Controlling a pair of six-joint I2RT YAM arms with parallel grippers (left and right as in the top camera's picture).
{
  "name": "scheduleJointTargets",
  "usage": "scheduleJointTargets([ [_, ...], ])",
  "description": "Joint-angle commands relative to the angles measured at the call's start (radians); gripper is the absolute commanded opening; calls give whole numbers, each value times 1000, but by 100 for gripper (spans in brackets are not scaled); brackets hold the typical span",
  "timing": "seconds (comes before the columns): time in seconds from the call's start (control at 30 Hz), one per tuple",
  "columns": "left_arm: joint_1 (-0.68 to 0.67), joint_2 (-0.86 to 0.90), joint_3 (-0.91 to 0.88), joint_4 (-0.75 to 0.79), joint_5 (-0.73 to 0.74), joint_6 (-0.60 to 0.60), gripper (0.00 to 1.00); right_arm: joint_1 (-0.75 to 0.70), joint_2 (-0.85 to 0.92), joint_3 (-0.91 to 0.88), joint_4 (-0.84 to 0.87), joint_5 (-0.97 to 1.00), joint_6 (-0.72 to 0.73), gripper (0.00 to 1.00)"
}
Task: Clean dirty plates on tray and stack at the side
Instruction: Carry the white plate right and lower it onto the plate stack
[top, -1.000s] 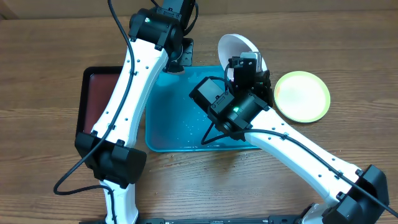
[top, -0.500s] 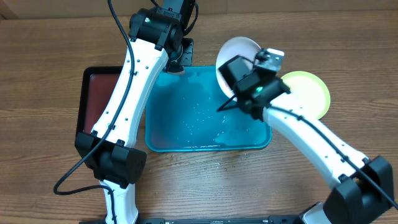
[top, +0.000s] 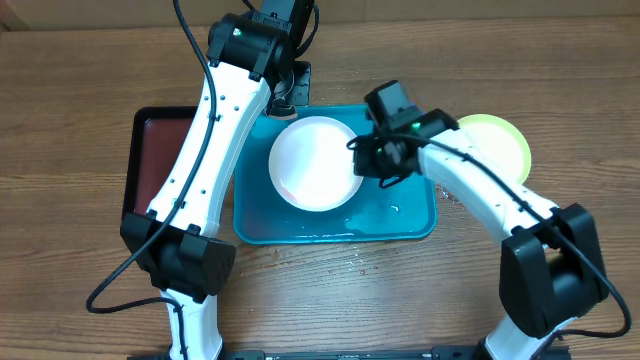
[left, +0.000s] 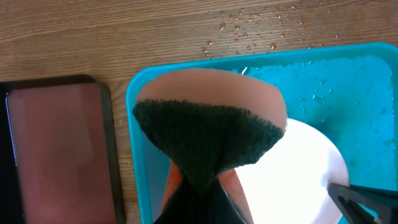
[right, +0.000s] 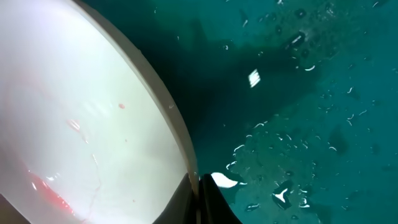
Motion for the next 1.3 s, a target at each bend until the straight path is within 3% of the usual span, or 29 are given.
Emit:
scheduleJointTargets([
  [0.0,3,-5,12,3,8,5,4,-148,-10,2,-24,-51,52,4],
  [0.27,4,-5,12,4,8,5,4,-526,-10,0,-30,42,128,4],
  [0.47,4,-5,12,4,7,5,4,-697,-10,-52,-30,190,126,4],
  [0.67,3,-5,12,14,8,5,4,-796,-10,-154,3,188,126,4],
  [1.0,3,-5,12,13,8,5,4,-764,-10,-170,-53,137,89,5],
  [1.27,4,-5,12,11,-5,5,4,-764,-10,-140,-142,60,-17,36],
])
